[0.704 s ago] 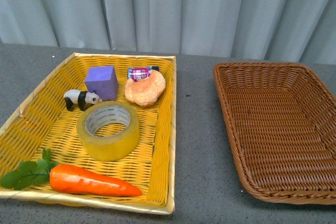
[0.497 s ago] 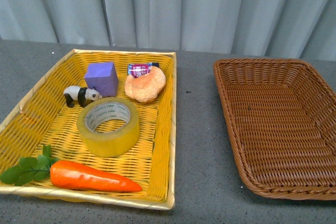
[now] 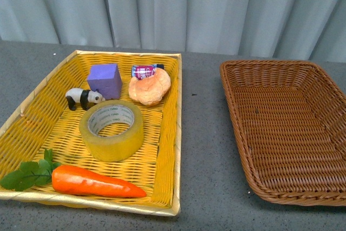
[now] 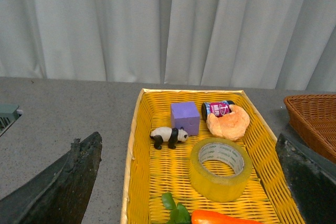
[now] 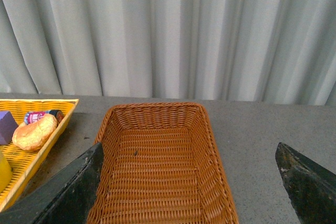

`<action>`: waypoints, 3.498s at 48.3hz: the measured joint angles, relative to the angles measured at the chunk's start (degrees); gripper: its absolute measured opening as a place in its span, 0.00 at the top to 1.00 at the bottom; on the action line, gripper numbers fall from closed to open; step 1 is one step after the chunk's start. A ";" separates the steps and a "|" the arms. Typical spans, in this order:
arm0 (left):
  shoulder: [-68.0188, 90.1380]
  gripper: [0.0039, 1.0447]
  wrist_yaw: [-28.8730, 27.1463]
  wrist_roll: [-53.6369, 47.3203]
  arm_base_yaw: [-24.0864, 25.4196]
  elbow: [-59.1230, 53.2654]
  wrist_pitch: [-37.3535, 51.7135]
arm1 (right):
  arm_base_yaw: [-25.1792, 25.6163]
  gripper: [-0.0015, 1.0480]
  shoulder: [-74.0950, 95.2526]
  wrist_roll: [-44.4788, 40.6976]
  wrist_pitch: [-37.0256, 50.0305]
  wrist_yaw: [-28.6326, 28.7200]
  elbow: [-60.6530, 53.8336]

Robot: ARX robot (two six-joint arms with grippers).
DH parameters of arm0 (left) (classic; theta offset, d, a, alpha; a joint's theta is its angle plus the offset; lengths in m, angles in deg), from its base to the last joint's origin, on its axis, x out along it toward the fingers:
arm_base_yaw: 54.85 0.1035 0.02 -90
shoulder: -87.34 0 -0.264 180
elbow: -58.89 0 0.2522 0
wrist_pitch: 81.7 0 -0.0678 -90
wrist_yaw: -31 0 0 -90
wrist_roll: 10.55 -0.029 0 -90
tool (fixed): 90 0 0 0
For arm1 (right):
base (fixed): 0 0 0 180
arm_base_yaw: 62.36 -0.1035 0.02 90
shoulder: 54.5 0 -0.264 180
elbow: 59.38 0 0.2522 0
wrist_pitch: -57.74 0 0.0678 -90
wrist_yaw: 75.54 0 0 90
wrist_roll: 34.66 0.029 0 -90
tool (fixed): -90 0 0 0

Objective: Move tape to another basket

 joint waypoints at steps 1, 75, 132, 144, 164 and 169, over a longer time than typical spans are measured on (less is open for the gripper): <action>0.00 0.06 0.00 0.00 0.00 0.00 0.00 | 0.00 0.09 0.00 -0.02 0.00 0.00 0.00; 21.53 0.06 1.81 3.69 -0.66 2.93 7.93 | 0.00 0.09 -0.04 0.00 0.00 0.00 0.00; 114.40 0.06 -2.19 15.06 -8.94 49.18 11.98 | 0.00 0.09 -0.04 0.00 0.00 0.00 0.00; 115.69 0.25 -2.47 16.13 -8.63 49.70 12.33 | 0.00 0.09 -0.04 0.00 0.00 0.00 0.00; 115.27 0.82 -1.55 16.37 -8.72 49.77 12.55 | 0.00 0.09 -0.04 0.00 0.00 0.00 0.00; 114.53 0.84 -1.53 16.31 -8.98 49.46 12.72 | 0.00 0.09 -0.07 0.00 0.00 0.00 0.00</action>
